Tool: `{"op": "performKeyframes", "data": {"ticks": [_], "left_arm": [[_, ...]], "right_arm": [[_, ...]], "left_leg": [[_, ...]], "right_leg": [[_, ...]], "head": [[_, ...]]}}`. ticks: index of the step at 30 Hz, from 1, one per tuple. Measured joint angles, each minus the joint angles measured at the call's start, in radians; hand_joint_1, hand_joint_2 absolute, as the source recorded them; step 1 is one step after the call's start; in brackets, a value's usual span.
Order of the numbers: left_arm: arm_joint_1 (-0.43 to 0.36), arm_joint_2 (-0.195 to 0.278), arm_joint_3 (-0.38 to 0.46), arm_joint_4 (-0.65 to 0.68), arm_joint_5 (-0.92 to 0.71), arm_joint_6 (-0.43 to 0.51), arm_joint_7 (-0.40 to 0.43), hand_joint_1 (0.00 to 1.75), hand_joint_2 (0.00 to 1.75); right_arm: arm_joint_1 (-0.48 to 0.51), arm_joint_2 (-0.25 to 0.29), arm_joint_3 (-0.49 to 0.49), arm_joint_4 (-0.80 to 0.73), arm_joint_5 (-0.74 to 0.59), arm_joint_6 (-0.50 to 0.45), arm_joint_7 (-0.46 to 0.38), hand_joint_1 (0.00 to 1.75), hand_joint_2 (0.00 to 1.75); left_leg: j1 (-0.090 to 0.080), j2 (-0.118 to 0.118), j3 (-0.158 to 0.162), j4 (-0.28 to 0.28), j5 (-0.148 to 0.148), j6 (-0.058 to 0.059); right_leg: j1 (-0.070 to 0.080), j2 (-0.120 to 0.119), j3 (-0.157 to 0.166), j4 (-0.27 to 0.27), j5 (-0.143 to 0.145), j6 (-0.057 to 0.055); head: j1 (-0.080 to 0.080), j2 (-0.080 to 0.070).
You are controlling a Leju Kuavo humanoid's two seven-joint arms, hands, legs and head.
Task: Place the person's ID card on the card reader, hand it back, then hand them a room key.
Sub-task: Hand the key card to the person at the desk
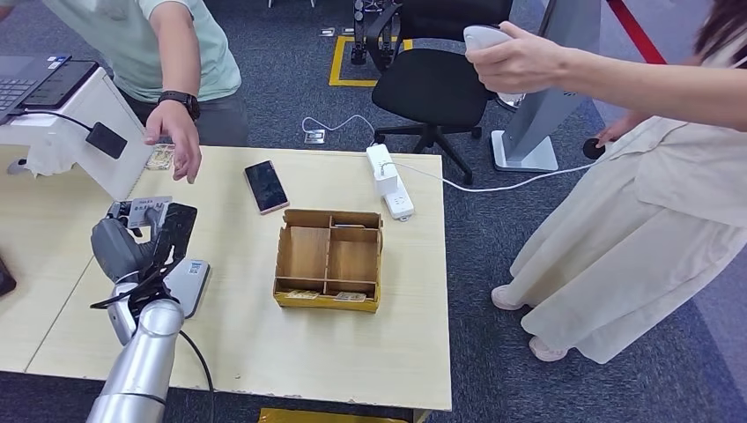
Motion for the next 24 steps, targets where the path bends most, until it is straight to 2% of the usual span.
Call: {"op": "performKeyframes", "data": {"ticks": [11,24], "left_arm": [[-0.07,-0.02,-0.014,0.027,-0.011,0.04,-0.008,1.75,1.75],[-0.128,-0.071,-0.074,0.042,-0.004,0.047,-0.028,1.75,1.75]], "right_arm": [[-0.009,0.0,0.031,0.013,0.0,0.0,0.02,0.0,0.0],[-0.01,0.0,0.061,0.022,0.001,0.0,0.038,0.0,0.0]], "left_leg": [[0.0,0.0,0.0,0.0,0.0,0.0],[0.0,0.0,0.0,0.0,0.0,0.0]], "right_leg": [[0.0,0.0,0.0,0.0,0.0,0.0],[0.0,0.001,0.0,0.0,0.0,0.0]], "head": [[0.0,0.0],[0.0,0.0]]}}
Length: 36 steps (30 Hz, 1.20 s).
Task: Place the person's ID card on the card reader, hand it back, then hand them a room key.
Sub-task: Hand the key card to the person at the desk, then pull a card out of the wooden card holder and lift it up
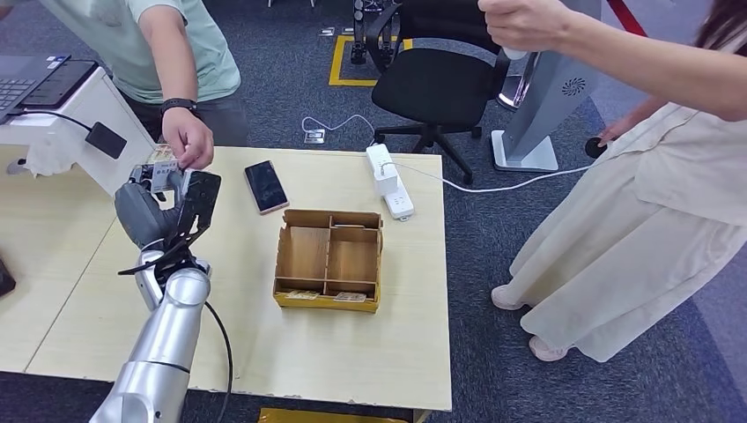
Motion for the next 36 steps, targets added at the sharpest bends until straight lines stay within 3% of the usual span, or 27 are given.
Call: {"op": "performKeyframes", "data": {"ticks": [5,6,9,10,36], "left_arm": [[-0.014,-0.013,-0.02,0.0,0.017,-0.001,-0.008,1.75,1.75],[-0.015,-0.016,-0.024,0.0,0.024,-0.001,-0.012,1.51,1.75],[-0.017,-0.022,-0.035,0.0,0.04,-0.002,-0.017,0.21,1.75],[-0.017,-0.023,-0.039,0.0,0.044,-0.002,-0.018,0.0,1.75],[-0.011,0.018,-0.058,-0.001,-0.039,0.009,-0.033,0.0,1.75]], "right_arm": [[0.0,0.0,0.007,0.001,-0.004,0.0,0.001,0.0,0.0],[0.0,0.0,0.008,0.001,-0.005,0.0,0.001,0.0,0.0],[0.001,0.0,0.013,0.001,-0.009,0.0,0.001,0.0,0.0],[0.001,0.0,0.014,0.001,-0.011,0.0,0.001,0.0,0.0],[0.0,0.0,0.027,0.011,-0.024,0.0,0.004,0.0,0.0]], "left_leg": [[0.0,0.0,0.0,0.0,0.0,0.0],[0.0,0.0,0.0,0.0,0.0,0.0],[0.0,0.0,0.0,0.0,0.0,0.0],[0.0,0.0,0.0,0.0,0.0,0.0],[0.0,0.0,-0.001,0.0,0.0,0.0]], "right_leg": [[0.0,0.0,0.0,0.0,0.0,0.0],[0.0,0.0,0.0,0.0,0.0,0.0],[0.0,0.0,0.0,0.0,0.0,0.0],[0.0,0.0,0.0,0.0,0.0,0.0],[0.0,0.0,0.0,0.0,0.0,0.0]], "head": [[0.0,0.0],[0.0,0.0],[0.0,0.0],[0.0,0.0],[0.0,0.0]]}}
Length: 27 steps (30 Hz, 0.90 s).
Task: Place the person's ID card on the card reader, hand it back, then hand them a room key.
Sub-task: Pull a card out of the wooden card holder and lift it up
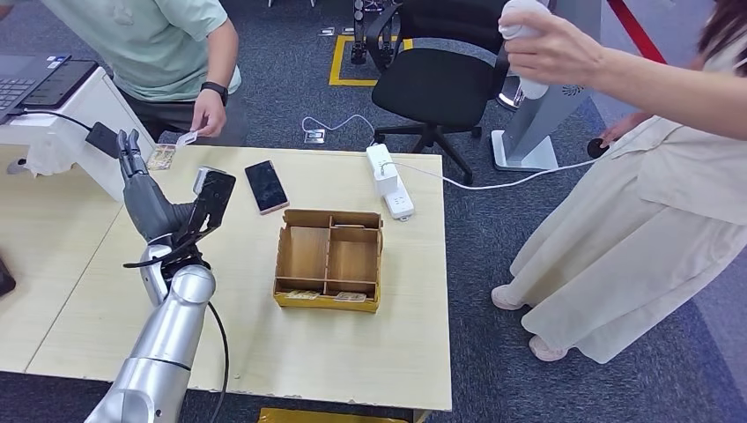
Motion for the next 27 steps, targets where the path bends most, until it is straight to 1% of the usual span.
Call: {"op": "performKeyframes", "data": {"ticks": [3,7,11,17,22,27], "left_arm": [[0.004,0.01,0.0,-0.002,-0.09,0.0,0.002,0.0,1.75],[0.034,0.042,0.0,-0.023,-0.168,0.0,0.003,0.0,1.75],[0.083,0.072,0.0,-0.051,-0.18,0.0,0.001,0.0,1.75],[0.166,0.102,0.0,-0.102,-0.208,-0.002,-0.012,0.0,1.75],[0.241,0.121,0.0,-0.155,-0.231,-0.002,-0.03,0.0,1.75],[0.289,0.13,0.0,-0.204,-0.233,-0.004,-0.039,0.0,1.75]], "right_arm": [[0.0,0.0,0.004,0.002,-0.006,0.0,0.002,0.0,0.0],[0.0,-0.002,0.007,0.006,-0.016,0.0,0.002,0.0,0.0],[0.001,-0.005,0.009,0.008,-0.028,0.0,-0.003,0.0,0.0],[0.005,-0.008,0.01,0.009,-0.046,0.0,-0.011,0.0,0.0],[0.013,-0.008,0.01,0.009,-0.057,0.0,-0.021,0.0,0.0],[0.017,-0.009,0.01,0.009,-0.065,0.0,-0.024,0.0,0.0]], "left_leg": [[0.0,0.0,0.0,0.0,0.0,0.0],[0.0,0.0,0.0,0.0,0.0,0.0],[0.0,0.0,0.0,0.0,0.0,0.0],[0.0,0.0,0.0,-0.001,0.0,0.0],[0.0,0.0,0.0,-0.001,0.0,0.0],[0.0,0.0,0.0,-0.001,-0.001,0.0]], "right_leg": [[0.0,0.0,0.0,0.0,0.0,0.0],[0.0,0.0,0.0,0.0,0.0,0.0],[0.0,0.0,0.0,0.0,0.0,0.0],[0.0,0.0,0.0,0.0,-0.001,0.0],[0.0,0.0,0.0,0.0,-0.001,0.0],[0.0,0.0,0.0,0.0,-0.001,0.0]], "head": [[0.0,0.0],[0.0,0.0],[0.0,0.0],[0.0,0.0],[0.0,0.0],[0.0,0.0]]}}
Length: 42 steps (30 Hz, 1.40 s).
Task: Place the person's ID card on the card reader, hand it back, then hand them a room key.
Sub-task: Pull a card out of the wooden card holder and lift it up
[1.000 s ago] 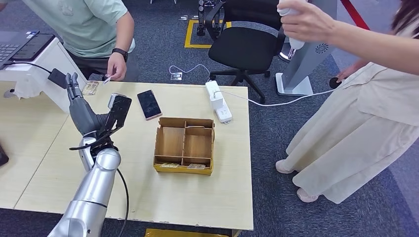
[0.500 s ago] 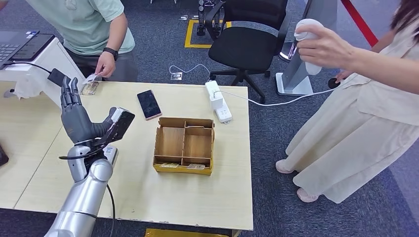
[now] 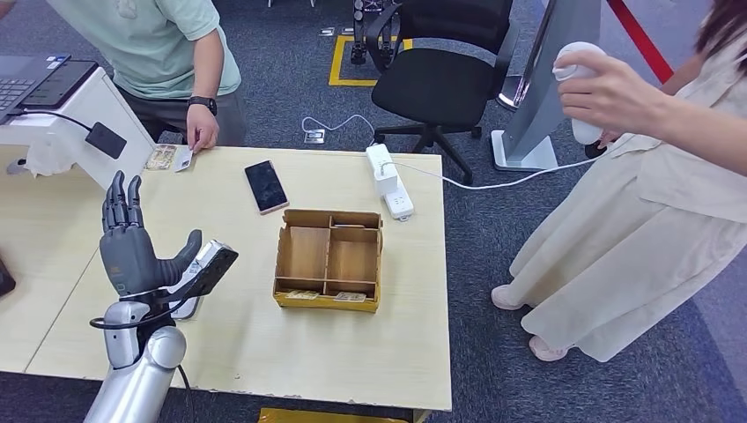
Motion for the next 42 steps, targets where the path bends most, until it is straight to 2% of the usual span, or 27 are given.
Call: {"op": "performKeyframes", "data": {"ticks": [5,10,14,17,25,30,37,42], "left_arm": [[0.045,0.011,-0.001,-0.051,0.005,-0.037,-0.008,0.0,1.75],[0.081,0.06,-0.02,-0.08,-0.017,-0.139,-0.018,0.0,1.75],[0.094,0.095,-0.038,-0.087,-0.032,-0.176,-0.018,0.0,1.75],[0.095,0.113,-0.053,-0.088,-0.046,-0.2,-0.018,0.0,1.75],[0.059,0.178,-0.125,-0.086,-0.116,-0.344,-0.018,0.0,1.75],[0.047,0.204,-0.154,-0.086,-0.122,-0.368,-0.017,0.0,1.75],[0.04,0.258,-0.211,-0.087,-0.092,-0.478,-0.009,0.0,1.75],[0.043,0.287,-0.245,-0.087,-0.069,-0.498,0.015,0.0,1.75]], "right_arm": [[0.003,-0.001,-0.001,0.0,-0.001,0.0,-0.004,0.0,0.0],[0.006,-0.002,-0.011,0.0,0.006,0.0,-0.016,0.0,0.0],[0.006,-0.005,-0.017,0.0,0.009,0.0,-0.018,0.0,0.0],[0.006,-0.007,-0.018,0.001,0.013,0.0,-0.019,0.0,0.0],[-0.004,-0.009,-0.018,0.006,0.022,0.0,-0.028,0.0,0.0],[-0.006,-0.01,-0.018,0.008,0.022,0.0,-0.031,0.0,0.0],[-0.006,-0.014,-0.022,0.01,0.018,0.0,-0.033,0.0,0.0],[-0.006,-0.017,-0.029,0.01,0.019,0.0,-0.034,0.0,0.0]], "left_leg": [[0.0,0.0,0.0,0.0,0.0,0.0],[0.0,0.0,0.0,0.0,0.0,0.0],[0.0,0.0,0.0,0.0,0.0,0.0],[0.0,0.0,0.0,0.0,0.0,0.0],[0.0,0.0,0.0,0.0,0.0,0.0],[0.0,0.0,0.0,0.0,0.0,0.0],[0.0,0.0,0.0,0.0,0.0,0.0],[0.0,0.0,0.0,0.0,0.0,0.0]], "right_leg": [[0.0,0.0,0.0,0.0,0.0,0.0],[0.0,0.0,0.0,0.0,0.0,0.0],[0.0,0.0,0.0,0.0,0.0,0.0],[0.0,0.0,0.0,0.0,0.0,0.0],[0.0,0.0,0.0,0.0,0.0,0.0],[0.0,0.0,0.0,0.0,0.0,0.0],[0.0,0.0,0.0,0.0,0.0,0.0],[0.0,0.0,0.0,0.0,0.0,0.0]], "head": [[0.0,0.0],[0.0,0.0],[0.0,0.0],[0.0,0.0],[0.0,0.0],[0.0,0.0],[0.0,0.0],[0.0,0.0]]}}
